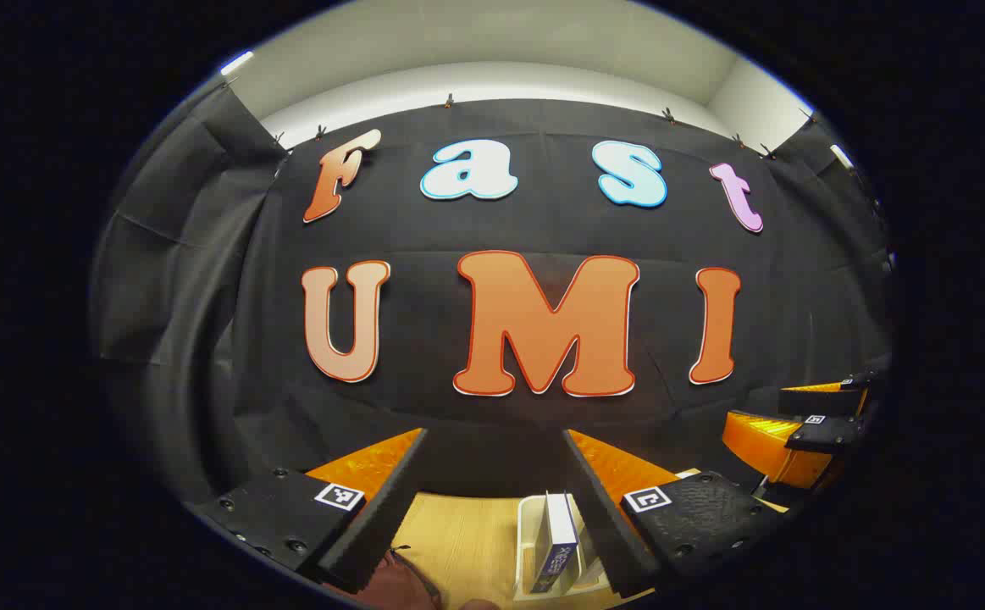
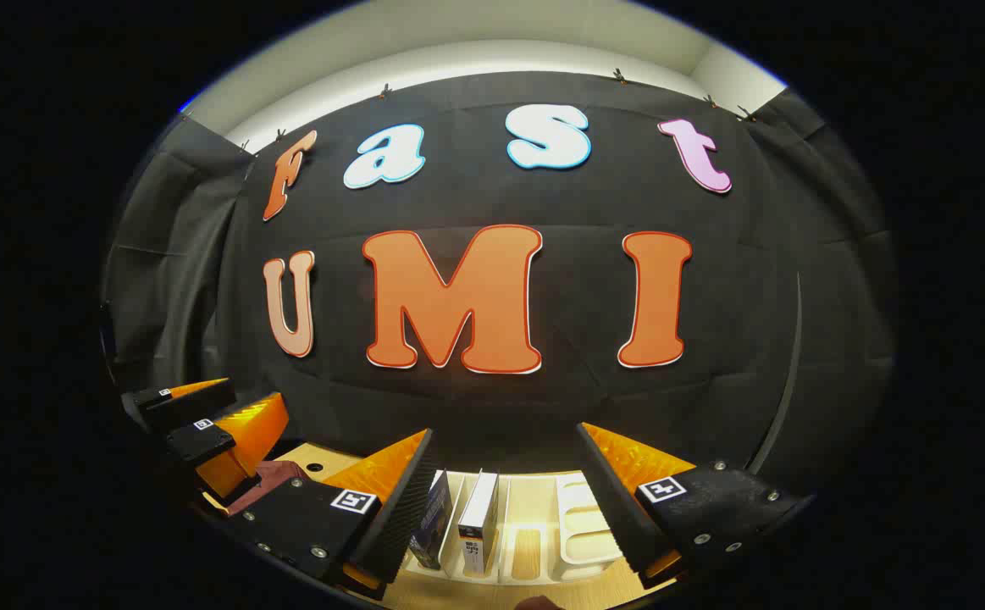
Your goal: Open the schoolbag, grab two books from the bookshelf and put them into the schoolbag.
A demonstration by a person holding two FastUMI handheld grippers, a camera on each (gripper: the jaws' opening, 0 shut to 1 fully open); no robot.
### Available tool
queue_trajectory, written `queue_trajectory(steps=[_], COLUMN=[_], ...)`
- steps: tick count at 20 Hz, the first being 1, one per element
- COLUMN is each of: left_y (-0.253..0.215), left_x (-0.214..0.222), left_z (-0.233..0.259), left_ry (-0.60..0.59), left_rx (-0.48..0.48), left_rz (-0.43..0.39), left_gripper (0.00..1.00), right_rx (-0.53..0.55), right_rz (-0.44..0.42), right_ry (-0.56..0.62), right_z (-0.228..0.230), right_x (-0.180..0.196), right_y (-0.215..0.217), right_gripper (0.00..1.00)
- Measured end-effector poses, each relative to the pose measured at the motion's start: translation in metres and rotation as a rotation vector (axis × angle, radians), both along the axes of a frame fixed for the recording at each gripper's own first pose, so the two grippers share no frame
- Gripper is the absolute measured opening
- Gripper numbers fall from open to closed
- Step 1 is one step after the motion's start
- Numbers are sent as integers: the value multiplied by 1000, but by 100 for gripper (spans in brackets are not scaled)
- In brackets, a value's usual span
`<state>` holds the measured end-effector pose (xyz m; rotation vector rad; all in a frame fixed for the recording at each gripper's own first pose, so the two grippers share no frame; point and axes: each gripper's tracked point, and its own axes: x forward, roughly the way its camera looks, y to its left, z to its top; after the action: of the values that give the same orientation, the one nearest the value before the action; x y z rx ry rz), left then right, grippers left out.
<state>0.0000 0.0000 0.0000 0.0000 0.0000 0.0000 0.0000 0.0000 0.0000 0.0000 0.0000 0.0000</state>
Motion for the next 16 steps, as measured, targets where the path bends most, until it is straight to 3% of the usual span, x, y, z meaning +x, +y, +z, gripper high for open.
queue_trajectory(steps=[1, 16], left_y=[0, 8], left_x=[0, -2], left_z=[1, -1], left_ry=[1, -4], left_rx=[7, 46], left_rz=[-1, 9], left_gripper=[95, 95], right_rx=[0, -11], right_rz=[-4, -14], right_ry=[-6, 5], right_z=[2, 1], right_x=[0, -3], right_y=[0, 0], right_gripper=[96, 96])
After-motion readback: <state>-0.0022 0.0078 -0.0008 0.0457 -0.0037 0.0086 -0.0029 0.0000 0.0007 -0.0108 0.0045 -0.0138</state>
